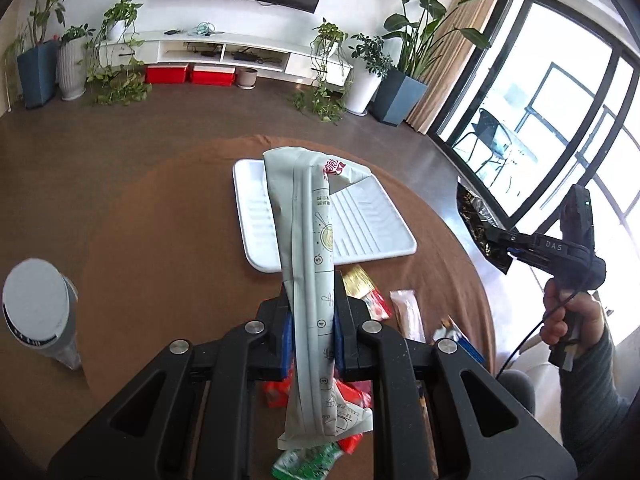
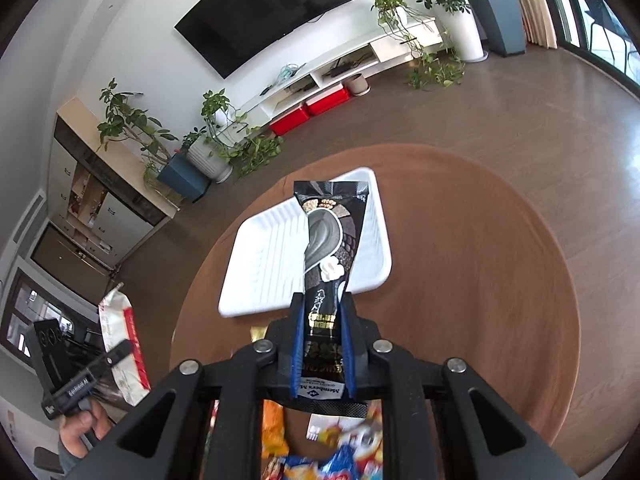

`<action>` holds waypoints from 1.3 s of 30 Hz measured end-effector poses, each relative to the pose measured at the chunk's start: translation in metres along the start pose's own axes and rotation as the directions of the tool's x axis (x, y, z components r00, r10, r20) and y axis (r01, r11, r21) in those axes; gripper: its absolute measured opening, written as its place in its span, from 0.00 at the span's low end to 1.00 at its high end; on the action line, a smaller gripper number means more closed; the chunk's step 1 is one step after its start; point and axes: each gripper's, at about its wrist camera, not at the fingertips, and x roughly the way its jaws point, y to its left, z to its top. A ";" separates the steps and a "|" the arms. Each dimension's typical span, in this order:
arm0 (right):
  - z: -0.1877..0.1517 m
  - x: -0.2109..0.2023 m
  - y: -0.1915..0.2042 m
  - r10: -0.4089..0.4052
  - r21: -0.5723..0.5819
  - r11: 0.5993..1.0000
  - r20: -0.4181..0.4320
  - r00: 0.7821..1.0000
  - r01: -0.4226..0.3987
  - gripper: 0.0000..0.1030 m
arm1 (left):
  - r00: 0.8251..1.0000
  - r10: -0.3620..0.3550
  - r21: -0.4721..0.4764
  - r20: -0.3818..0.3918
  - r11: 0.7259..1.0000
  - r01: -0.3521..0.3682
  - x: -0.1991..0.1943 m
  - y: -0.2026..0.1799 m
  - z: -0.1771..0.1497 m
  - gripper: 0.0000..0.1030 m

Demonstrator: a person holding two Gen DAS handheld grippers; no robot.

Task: Organize snacks
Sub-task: 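Carry the white wrapper and black-gold bar into the white tray with both tools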

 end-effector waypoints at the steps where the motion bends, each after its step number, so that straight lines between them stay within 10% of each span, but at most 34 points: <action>1: 0.009 0.007 0.001 -0.011 -0.016 1.000 0.000 1.000 0.011 0.17 | 1.000 0.008 0.009 -0.005 1.000 -0.008 0.006 0.001 0.013 0.13; 10: 0.057 0.088 0.025 -0.055 -0.124 0.991 -0.094 0.994 0.043 0.17 | 0.993 0.056 0.094 -0.108 0.994 -0.046 0.130 0.007 0.104 0.13; 17: 0.058 0.152 0.022 -0.132 -0.150 0.983 -0.170 0.977 0.107 0.17 | 0.970 0.098 0.103 -0.223 0.992 -0.076 0.223 0.010 0.091 0.13; 39: 0.047 0.198 0.018 -0.251 -0.244 0.951 -0.241 0.937 0.192 0.25 | 0.950 0.176 0.099 -0.259 0.983 -0.155 0.265 0.003 0.070 0.14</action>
